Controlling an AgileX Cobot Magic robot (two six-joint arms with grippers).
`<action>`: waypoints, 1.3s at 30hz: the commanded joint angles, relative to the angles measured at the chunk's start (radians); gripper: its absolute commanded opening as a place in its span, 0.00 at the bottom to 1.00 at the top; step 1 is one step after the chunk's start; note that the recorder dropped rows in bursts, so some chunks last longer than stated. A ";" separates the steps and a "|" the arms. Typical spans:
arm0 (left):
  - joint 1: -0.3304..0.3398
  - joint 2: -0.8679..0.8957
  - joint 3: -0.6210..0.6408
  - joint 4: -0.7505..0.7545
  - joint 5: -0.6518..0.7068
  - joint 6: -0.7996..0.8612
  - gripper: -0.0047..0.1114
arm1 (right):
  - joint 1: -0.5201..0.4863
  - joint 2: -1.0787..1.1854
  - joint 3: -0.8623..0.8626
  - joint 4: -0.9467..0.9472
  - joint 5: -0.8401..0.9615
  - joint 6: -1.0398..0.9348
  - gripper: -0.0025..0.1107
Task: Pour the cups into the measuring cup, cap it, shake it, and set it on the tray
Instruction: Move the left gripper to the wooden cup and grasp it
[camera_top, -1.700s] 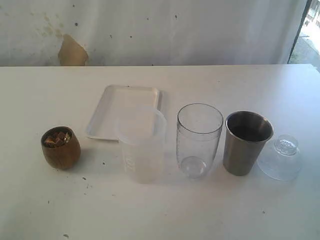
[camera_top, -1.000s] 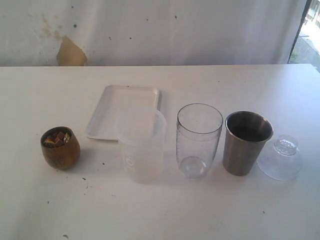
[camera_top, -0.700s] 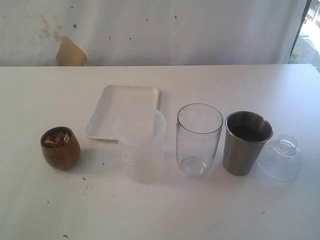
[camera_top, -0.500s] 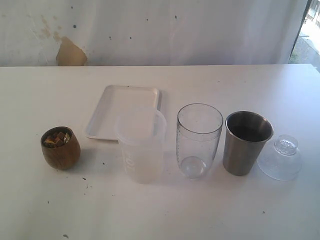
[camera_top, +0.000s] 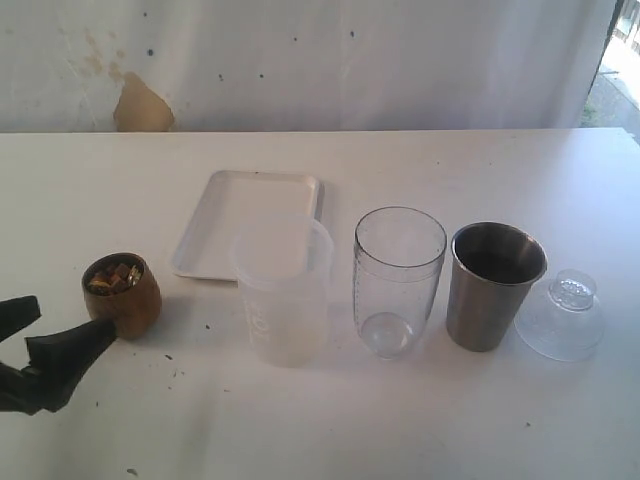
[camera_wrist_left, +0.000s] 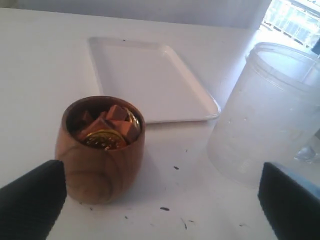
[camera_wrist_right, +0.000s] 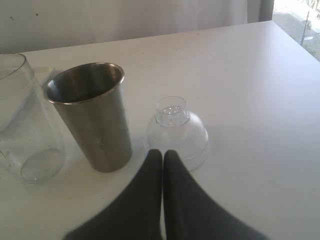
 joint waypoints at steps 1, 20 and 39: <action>-0.057 0.161 -0.094 -0.006 -0.014 0.081 0.94 | 0.002 -0.006 0.005 -0.006 -0.007 -0.007 0.02; -0.092 0.576 -0.354 -0.114 -0.093 0.349 0.94 | 0.002 -0.006 0.005 -0.006 -0.007 -0.007 0.02; -0.092 0.664 -0.458 -0.071 -0.080 0.305 0.65 | 0.002 -0.006 0.005 -0.004 -0.007 -0.007 0.02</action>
